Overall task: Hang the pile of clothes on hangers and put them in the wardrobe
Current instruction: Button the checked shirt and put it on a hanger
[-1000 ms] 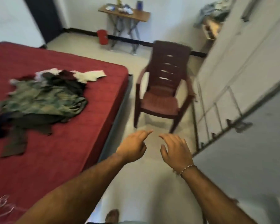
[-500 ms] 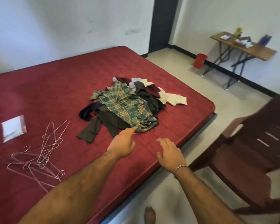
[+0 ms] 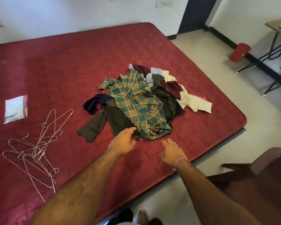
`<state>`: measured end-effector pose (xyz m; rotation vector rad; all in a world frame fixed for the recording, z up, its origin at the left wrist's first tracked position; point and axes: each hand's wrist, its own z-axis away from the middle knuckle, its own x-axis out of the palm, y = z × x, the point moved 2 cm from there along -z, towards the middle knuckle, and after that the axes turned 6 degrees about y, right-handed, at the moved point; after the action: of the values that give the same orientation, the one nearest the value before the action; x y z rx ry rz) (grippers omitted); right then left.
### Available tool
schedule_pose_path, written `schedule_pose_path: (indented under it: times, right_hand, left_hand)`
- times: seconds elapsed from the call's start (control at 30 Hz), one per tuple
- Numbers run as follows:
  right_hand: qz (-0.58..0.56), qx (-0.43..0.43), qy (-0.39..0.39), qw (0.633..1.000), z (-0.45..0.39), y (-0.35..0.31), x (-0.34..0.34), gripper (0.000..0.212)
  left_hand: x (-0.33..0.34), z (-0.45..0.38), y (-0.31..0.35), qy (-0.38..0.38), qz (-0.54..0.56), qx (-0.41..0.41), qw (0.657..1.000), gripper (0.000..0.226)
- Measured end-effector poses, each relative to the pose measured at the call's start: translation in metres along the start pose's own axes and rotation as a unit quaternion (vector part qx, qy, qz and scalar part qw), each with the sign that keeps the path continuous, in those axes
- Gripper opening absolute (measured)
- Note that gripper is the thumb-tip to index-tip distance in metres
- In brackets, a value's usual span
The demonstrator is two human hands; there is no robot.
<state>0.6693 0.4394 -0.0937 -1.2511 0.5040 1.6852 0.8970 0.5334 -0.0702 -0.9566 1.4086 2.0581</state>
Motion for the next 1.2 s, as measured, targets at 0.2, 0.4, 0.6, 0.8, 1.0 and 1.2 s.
schedule_pose_path:
  times: [0.2, 0.4, 0.6, 0.8, 1.0, 1.2]
  right_hand:
    - [-0.071, 0.064, -0.019, 0.995, -0.066, 0.046, 0.001, 0.055]
    - [-0.124, 0.132, -0.048, 0.982, -0.145, 0.079, 0.038, 0.048]
    - [-0.114, 0.205, -0.092, 0.968, -0.215, 0.107, 0.076, 0.059]
    - [-0.008, 0.109, -0.175, 0.979, -0.245, 0.139, 0.088, 0.075]
    - [-0.250, -0.084, -0.019, 0.964, -0.236, 0.112, 0.033, 0.076]
    - [-0.477, -0.124, 0.110, 0.863, -0.215, 0.054, -0.095, 0.020]
  left_hand:
    - [0.016, -0.065, 0.024, -0.033, 0.003, 0.017, 0.999, 0.062]
    - [0.046, -0.147, 0.059, -0.083, -0.015, 0.014, 0.996, 0.058]
    - [0.061, -0.229, 0.069, -0.097, -0.065, -0.007, 0.993, 0.055]
    - [0.078, -0.239, 0.062, -0.097, -0.065, -0.027, 0.993, 0.053]
    - [0.074, -0.236, 0.062, -0.116, -0.201, -0.007, 0.973, 0.089]
    - [-0.008, -0.259, 0.110, -0.021, -0.309, 0.152, 0.939, 0.032]
